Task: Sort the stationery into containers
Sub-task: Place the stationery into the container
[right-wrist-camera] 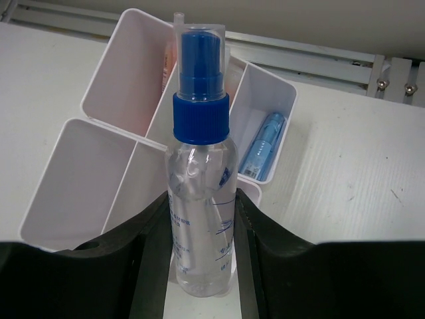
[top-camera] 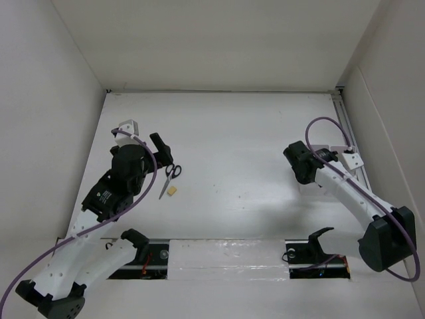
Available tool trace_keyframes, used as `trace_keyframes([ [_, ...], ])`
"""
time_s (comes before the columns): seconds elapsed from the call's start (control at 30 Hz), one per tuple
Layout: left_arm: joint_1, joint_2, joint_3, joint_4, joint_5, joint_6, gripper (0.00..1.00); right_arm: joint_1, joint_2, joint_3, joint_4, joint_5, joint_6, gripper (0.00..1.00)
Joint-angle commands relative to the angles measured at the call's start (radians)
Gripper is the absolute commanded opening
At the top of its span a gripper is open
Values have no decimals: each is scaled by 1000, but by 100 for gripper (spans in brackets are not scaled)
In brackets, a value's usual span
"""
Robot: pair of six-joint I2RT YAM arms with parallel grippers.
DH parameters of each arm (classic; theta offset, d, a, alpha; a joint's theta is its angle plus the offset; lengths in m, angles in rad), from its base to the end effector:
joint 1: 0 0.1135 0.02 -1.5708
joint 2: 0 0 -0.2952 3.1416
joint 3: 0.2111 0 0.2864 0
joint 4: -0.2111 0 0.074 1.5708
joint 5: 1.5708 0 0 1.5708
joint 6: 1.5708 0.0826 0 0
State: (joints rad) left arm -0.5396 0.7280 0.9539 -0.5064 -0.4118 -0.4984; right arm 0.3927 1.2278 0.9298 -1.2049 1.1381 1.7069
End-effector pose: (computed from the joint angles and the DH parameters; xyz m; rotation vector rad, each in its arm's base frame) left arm 0.1911 -0.0759 0.3897 -0.2484 1.8246 -0.3491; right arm 0.2259 0.0124 0.2583 1.2893 1.5982 -0.5931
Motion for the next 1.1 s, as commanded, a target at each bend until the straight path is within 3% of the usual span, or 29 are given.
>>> trace_keyframes([
  [0.0, -5, -15, -3, 25, 11, 3, 100, -5, -16, 58, -13, 66, 15, 0],
  [0.13, -5, -15, -3, 25, 11, 3, 100, -5, -53, 92, 103, 77, -143, 0],
  [0.2, -5, -15, -3, 25, 11, 3, 100, -5, -53, 104, 190, 91, -298, 0],
  [0.43, -5, -15, -12, 34, 30, 12, 100, -46, 91, 208, 355, 111, -518, 0],
  [0.63, -5, -15, -12, 34, 30, 12, 100, -57, 272, 383, 145, 218, -403, 0],
  [0.8, -5, -15, -12, 34, 30, 21, 100, -57, 441, 478, -141, 290, -81, 0],
  [0.83, -5, -15, -12, 34, 39, 21, 100, -57, 458, 487, -177, 290, -93, 0],
  [1.07, -5, -6, -12, 34, 39, 21, 100, -38, 466, 468, -119, 281, -94, 0],
])
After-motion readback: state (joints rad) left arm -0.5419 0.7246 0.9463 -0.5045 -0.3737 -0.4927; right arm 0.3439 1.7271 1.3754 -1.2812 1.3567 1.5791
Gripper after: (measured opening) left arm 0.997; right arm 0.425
